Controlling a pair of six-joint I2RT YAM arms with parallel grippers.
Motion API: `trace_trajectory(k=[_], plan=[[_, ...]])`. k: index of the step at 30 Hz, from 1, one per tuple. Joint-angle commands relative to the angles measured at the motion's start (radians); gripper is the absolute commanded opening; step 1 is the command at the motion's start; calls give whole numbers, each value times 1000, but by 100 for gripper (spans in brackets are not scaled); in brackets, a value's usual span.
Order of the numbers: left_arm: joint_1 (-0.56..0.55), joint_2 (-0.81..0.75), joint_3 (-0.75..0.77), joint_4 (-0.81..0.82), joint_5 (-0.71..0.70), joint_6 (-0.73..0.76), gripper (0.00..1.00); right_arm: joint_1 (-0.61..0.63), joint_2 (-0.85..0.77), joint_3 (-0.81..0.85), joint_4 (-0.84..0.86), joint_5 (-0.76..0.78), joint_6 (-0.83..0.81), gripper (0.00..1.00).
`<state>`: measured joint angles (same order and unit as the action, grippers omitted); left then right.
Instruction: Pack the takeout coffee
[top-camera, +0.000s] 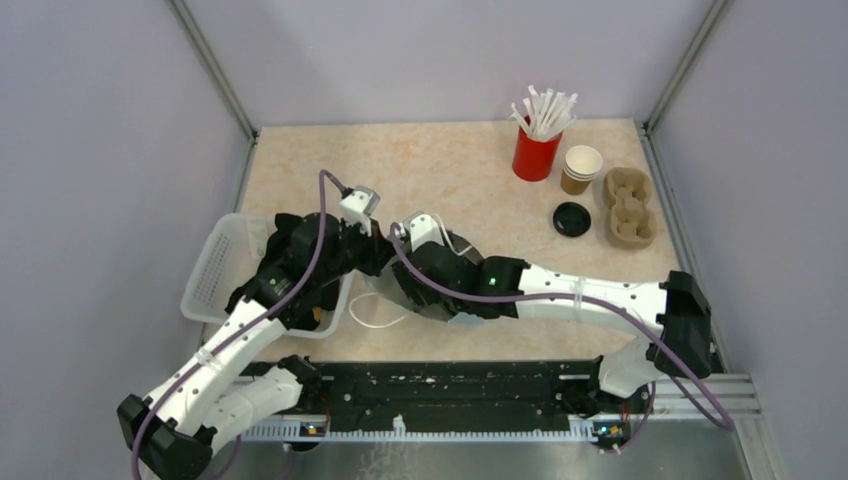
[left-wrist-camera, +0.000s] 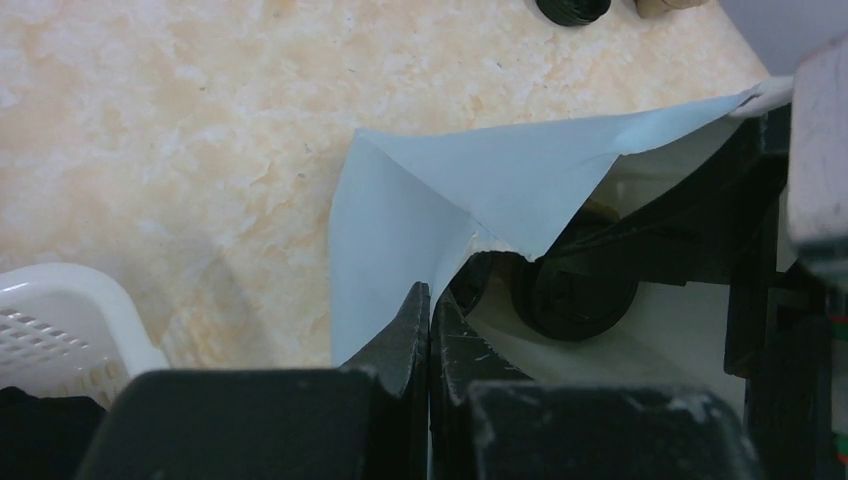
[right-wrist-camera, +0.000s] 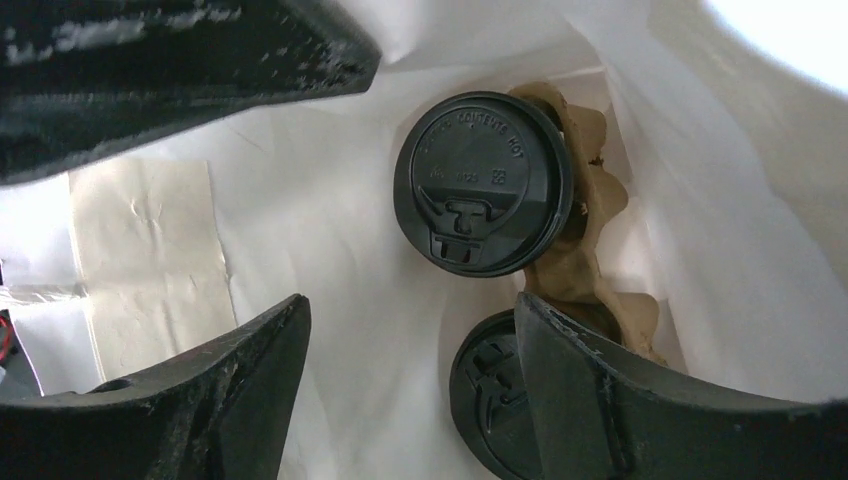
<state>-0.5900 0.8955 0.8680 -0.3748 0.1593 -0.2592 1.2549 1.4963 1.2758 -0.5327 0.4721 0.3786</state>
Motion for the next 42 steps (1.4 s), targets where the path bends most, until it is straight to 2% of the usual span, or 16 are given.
trace_trajectory(k=[1,8,10,12,17,23,27,31,40,42], plan=[[-5,-81,-104,104,12,-51,0,6,-5,-18,64,45,86,75],[-4,-128,-159,117,8,-81,0,-14,-2,-40,57,92,184,67],[-4,-141,-166,118,6,-78,0,-16,-22,-54,91,43,177,65],[-5,-146,-165,119,3,-70,0,-17,-51,-66,140,-5,157,68],[-5,-120,-158,105,14,-68,0,-17,-122,-69,109,-11,161,81],[-5,-106,-166,110,-24,-69,0,-26,-192,-115,164,-197,134,91],[-4,-95,-163,111,-84,-53,0,-29,-196,-90,176,-341,140,92],[-5,-64,-129,85,-149,-52,0,-29,-210,-29,101,-298,148,92],[-5,-40,-105,104,-146,-58,0,-29,-320,-51,110,-329,178,90],[-5,-29,-76,93,-144,-55,0,-29,-336,-24,64,-305,188,89]])
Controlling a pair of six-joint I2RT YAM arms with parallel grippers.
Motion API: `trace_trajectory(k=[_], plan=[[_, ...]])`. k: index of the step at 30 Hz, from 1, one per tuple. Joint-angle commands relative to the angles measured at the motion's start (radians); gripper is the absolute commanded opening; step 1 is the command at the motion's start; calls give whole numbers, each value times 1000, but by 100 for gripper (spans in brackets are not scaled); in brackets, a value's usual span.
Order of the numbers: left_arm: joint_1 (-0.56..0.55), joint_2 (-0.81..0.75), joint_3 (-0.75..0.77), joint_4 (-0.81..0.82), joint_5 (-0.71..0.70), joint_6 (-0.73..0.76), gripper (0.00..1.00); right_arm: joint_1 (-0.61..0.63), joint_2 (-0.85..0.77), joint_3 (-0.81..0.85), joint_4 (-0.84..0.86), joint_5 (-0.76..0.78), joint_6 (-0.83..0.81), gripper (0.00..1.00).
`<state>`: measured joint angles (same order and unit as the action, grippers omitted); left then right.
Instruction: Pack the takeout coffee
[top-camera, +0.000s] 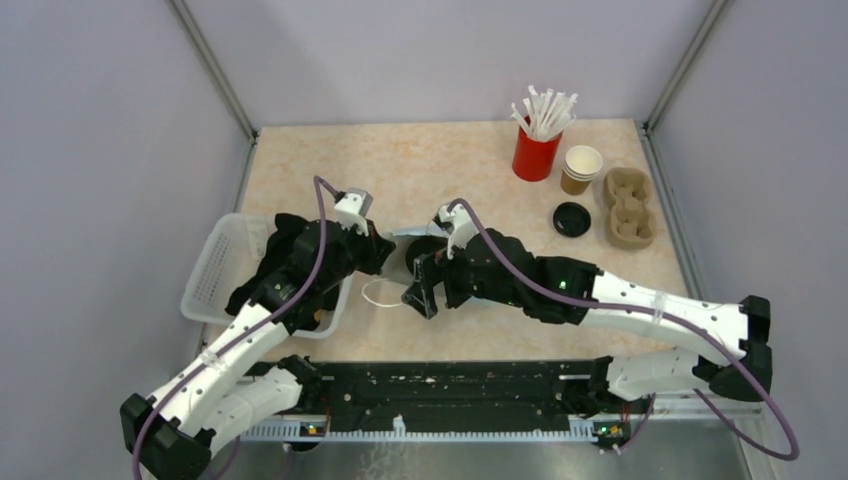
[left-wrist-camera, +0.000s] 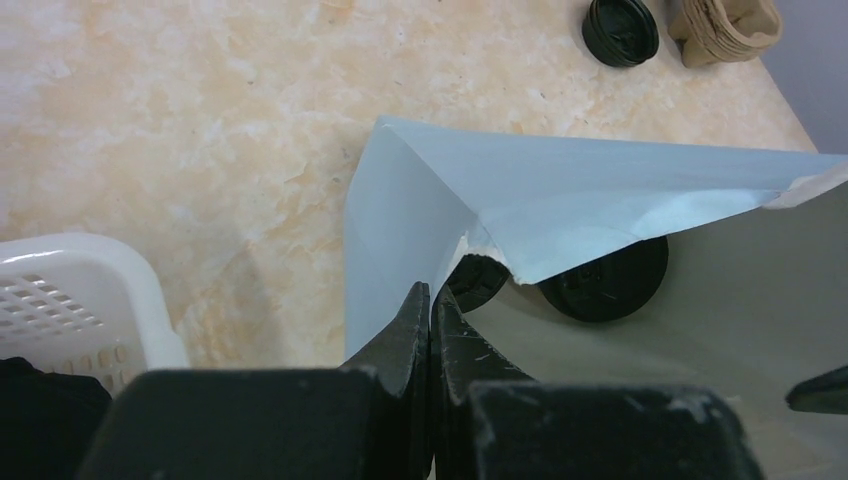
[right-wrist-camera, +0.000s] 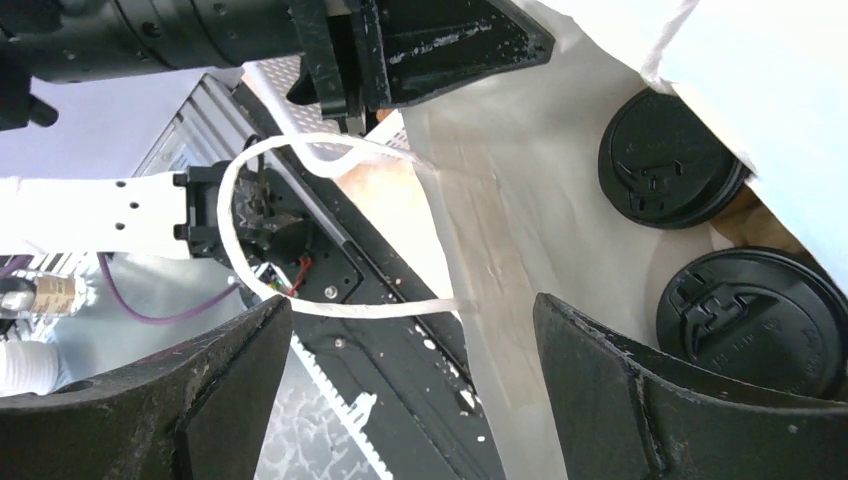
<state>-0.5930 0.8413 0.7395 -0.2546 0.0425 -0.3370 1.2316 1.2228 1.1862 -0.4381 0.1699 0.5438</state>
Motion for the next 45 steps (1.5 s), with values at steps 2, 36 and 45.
trace_trajectory(k=[2,36,45], plan=[[-1,42,84,-47,-22,19,0,-7,-82,88,-71,31,27,88],[-3,92,146,45,44,50,0,-724,-134,34,-283,-145,29,89],[-2,104,177,1,19,41,0,-794,-23,149,-304,-281,-119,92]])
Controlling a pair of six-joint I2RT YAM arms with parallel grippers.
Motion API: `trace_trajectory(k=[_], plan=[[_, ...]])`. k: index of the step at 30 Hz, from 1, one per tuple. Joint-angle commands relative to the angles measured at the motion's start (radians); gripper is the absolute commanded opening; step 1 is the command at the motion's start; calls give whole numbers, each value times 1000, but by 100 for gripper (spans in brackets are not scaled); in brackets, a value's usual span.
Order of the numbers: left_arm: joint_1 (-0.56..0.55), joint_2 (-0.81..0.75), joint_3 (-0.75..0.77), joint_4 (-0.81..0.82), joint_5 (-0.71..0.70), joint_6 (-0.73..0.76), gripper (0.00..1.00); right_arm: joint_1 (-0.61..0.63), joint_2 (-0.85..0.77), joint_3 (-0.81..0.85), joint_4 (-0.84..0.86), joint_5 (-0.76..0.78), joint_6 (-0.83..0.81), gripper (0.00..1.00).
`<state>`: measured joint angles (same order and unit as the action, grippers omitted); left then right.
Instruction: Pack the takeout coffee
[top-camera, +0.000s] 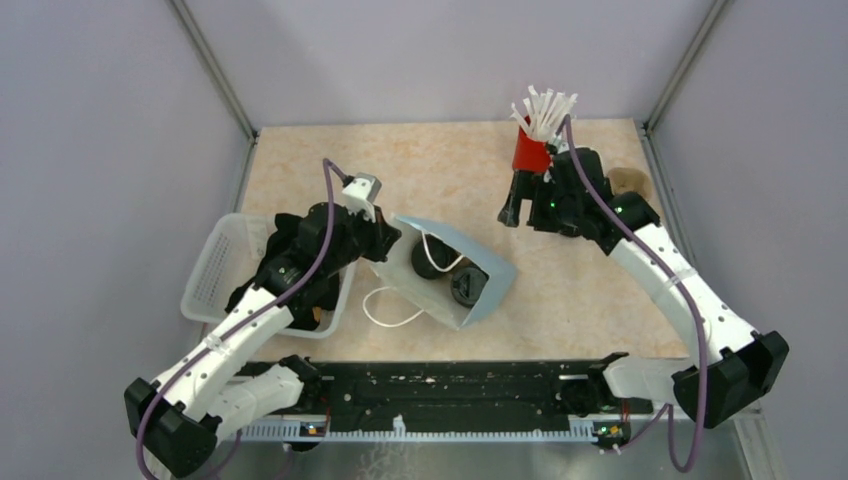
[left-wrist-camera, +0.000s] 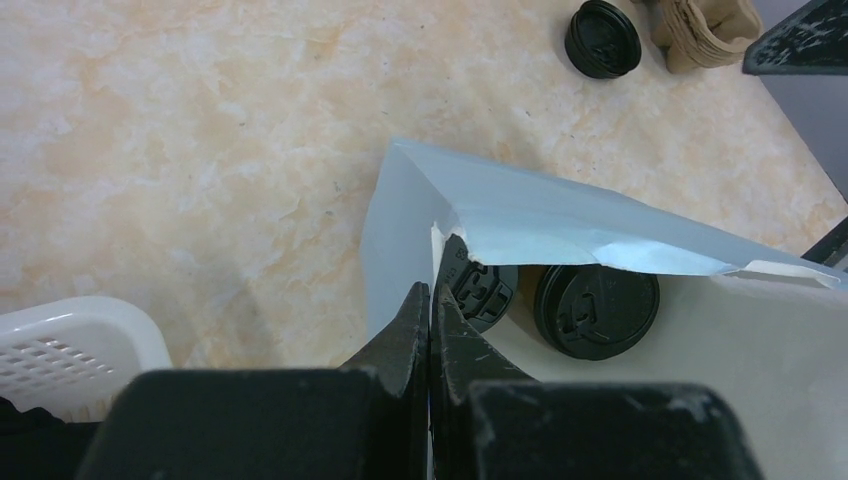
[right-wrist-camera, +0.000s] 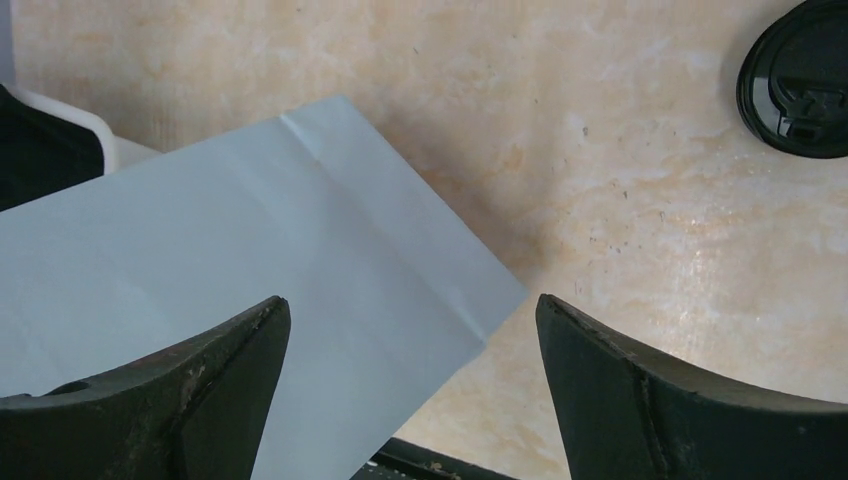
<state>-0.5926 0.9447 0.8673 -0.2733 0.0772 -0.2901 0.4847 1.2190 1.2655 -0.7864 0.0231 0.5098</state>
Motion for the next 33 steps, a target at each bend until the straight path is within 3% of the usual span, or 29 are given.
trace_trajectory(k=[1,10,15,18,25,33], plan=[[-2,2,52,17,-21,-8,0,-49,-23,70,63,-180,-112,93],[-2,64,140,-78,-25,-52,0,-47,-19,131,1,-517,-314,92],[-2,79,172,-132,0,-80,0,2,-71,140,-31,-565,-400,96],[-2,72,176,-140,14,-102,0,104,-70,172,-98,-488,-461,97],[-2,59,168,-157,44,-115,0,332,-1,278,-178,-45,-504,97],[-2,51,166,-160,49,-102,0,480,140,372,-178,144,-621,92]])
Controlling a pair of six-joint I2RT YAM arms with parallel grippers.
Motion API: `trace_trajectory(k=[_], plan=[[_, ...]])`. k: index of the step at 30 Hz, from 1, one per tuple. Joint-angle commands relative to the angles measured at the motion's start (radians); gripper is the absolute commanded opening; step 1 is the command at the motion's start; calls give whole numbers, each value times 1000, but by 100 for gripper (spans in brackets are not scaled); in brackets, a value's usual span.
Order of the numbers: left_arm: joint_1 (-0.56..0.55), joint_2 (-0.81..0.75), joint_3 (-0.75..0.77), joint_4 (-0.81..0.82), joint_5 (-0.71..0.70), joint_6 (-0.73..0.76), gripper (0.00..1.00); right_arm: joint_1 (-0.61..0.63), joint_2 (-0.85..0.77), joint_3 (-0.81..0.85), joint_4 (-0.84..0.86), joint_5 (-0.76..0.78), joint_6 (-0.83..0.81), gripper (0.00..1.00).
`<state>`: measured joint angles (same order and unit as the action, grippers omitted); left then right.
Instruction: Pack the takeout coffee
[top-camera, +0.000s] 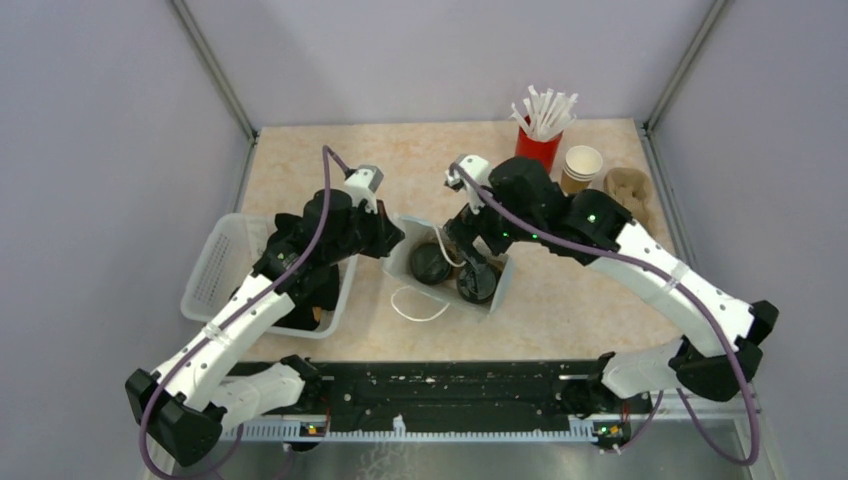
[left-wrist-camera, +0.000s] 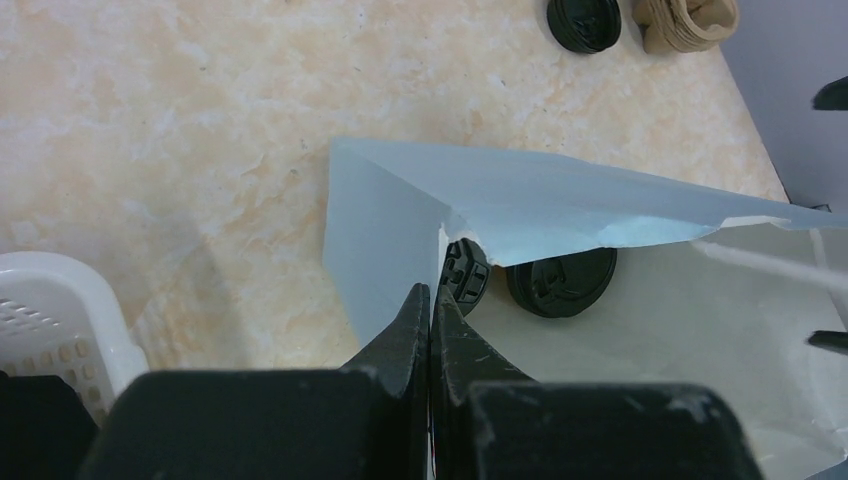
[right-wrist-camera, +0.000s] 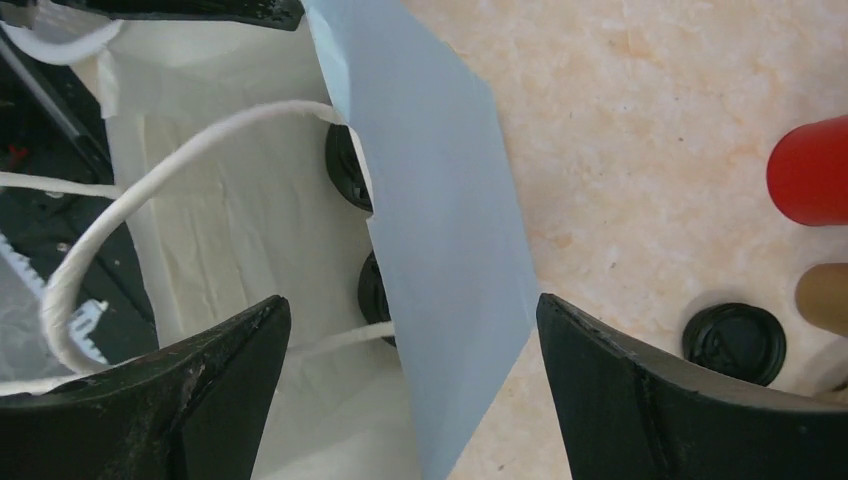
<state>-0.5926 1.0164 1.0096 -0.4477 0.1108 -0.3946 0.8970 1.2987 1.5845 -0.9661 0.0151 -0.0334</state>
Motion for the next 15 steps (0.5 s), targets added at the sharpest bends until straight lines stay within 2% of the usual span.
trace_trajectory(k=[1,5,7,9,12,14,15], plan=[[-2,-21,29,7,15,3,0,88,81,62,5,181,-86,90],[-2,-7,63,-26,9,14,0,155,143,68,46,318,-91,83],[-2,7,83,-42,4,14,0,167,173,73,65,383,-31,77],[-1,31,122,-82,-10,10,0,168,198,95,52,421,54,66],[0,76,220,-183,-65,-25,11,167,224,126,7,433,201,48],[1,107,288,-234,-69,-31,18,168,236,148,-33,405,277,32],[2,128,338,-258,-67,-30,26,168,239,154,-50,408,324,24]])
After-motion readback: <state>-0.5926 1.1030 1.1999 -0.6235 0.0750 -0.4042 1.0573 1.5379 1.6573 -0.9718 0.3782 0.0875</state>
